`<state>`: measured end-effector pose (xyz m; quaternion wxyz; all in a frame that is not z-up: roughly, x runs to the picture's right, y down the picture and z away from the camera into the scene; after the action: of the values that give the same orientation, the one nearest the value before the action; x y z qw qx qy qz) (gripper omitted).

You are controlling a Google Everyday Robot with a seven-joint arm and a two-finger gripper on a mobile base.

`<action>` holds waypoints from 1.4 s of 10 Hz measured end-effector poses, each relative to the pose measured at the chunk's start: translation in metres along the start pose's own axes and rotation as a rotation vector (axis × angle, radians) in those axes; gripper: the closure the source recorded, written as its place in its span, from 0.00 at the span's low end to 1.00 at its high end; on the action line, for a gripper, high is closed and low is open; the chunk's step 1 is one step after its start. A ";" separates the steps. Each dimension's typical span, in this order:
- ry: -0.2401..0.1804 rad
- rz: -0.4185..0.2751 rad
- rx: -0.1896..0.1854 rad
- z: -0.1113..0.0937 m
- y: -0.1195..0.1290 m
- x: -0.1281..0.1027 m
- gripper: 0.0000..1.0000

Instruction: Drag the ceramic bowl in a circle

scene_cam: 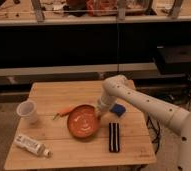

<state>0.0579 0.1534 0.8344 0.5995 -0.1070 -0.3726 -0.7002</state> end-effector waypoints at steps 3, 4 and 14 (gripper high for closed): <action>-0.018 0.041 -0.023 -0.011 0.025 -0.052 1.00; -0.038 0.027 -0.023 -0.008 0.027 -0.065 1.00; -0.146 -0.275 0.080 0.056 -0.148 -0.060 1.00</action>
<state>-0.0795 0.2358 0.7798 0.4733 -0.0815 -0.4540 -0.7505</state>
